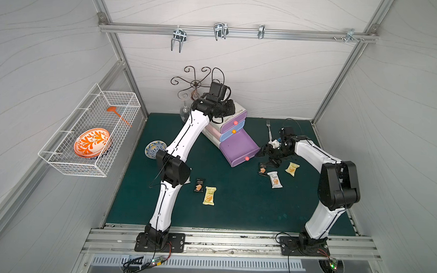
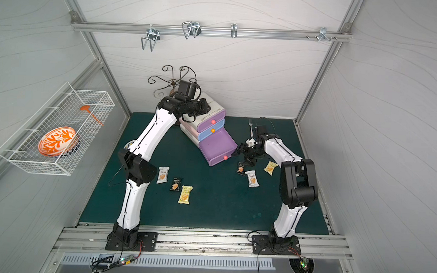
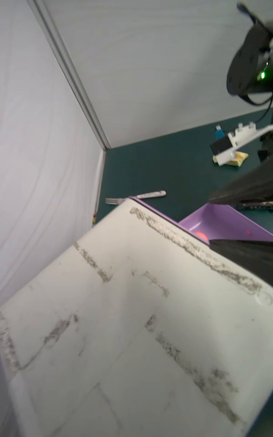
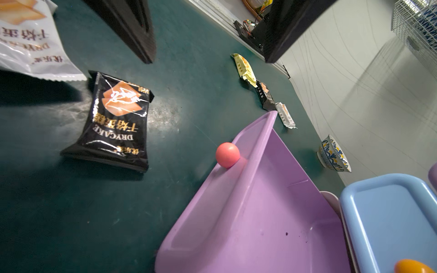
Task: Take the cookies out of the drawer
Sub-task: Close the drawer in the storage box.
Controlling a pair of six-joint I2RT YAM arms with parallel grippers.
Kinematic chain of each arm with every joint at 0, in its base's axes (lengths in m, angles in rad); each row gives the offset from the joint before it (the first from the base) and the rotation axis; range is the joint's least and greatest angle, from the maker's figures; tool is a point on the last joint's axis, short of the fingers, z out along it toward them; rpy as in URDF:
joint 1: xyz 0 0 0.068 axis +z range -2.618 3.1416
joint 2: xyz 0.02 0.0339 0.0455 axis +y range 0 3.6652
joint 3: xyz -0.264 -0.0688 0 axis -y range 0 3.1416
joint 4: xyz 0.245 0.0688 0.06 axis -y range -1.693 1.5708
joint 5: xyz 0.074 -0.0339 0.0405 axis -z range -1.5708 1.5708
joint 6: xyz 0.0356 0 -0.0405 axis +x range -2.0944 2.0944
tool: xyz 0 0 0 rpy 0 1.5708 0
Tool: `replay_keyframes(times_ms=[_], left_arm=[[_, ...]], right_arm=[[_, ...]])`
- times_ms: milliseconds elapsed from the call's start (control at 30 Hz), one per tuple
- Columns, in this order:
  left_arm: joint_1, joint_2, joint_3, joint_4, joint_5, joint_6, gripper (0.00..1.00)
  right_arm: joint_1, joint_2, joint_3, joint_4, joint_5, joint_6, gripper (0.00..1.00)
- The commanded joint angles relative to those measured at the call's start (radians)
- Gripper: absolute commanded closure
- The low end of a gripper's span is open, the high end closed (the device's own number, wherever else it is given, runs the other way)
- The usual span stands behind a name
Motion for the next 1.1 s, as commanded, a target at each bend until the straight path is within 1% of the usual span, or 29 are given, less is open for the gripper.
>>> replay_keyframes(times_ms=[0, 100, 233, 333, 433, 500, 667, 867, 933, 1067], left_arm=[[0.011, 0.01, 0.016, 0.155, 0.061, 0.042, 0.76], [0.023, 0.031, 0.017, 0.185, 0.052, 0.045, 0.78], [0.035, 0.045, 0.006, 0.192, -0.006, 0.07, 0.76], [0.053, 0.054, -0.014, 0.221, -0.007, 0.067, 0.76], [0.065, 0.084, -0.005, 0.221, 0.019, 0.06, 0.77], [0.065, 0.097, -0.015, 0.215, 0.031, 0.07, 0.77], [0.065, 0.088, -0.102, 0.226, 0.041, 0.066, 0.78], [0.065, 0.082, -0.158, 0.226, 0.05, 0.065, 0.78], [0.065, 0.078, -0.172, 0.226, 0.054, 0.065, 0.78], [0.066, 0.077, -0.193, 0.221, 0.054, 0.071, 0.79]], right_arm=[[-0.007, -0.011, -0.011, 0.025, 0.011, 0.013, 0.24], [-0.005, -0.012, -0.024, 0.043, 0.007, 0.023, 0.24], [0.004, -0.017, -0.043, 0.048, 0.011, 0.023, 0.24], [0.008, -0.016, -0.081, 0.07, 0.026, 0.042, 0.25], [0.009, -0.01, -0.11, 0.117, 0.037, 0.075, 0.26], [0.01, 0.004, -0.101, 0.137, 0.031, 0.09, 0.27], [0.033, 0.046, -0.045, 0.165, 0.049, 0.13, 0.3], [0.036, 0.105, -0.02, 0.198, 0.127, 0.195, 0.33], [0.035, 0.119, -0.01, 0.229, 0.124, 0.216, 0.33], [0.036, 0.154, 0.042, 0.23, 0.113, 0.205, 0.34]])
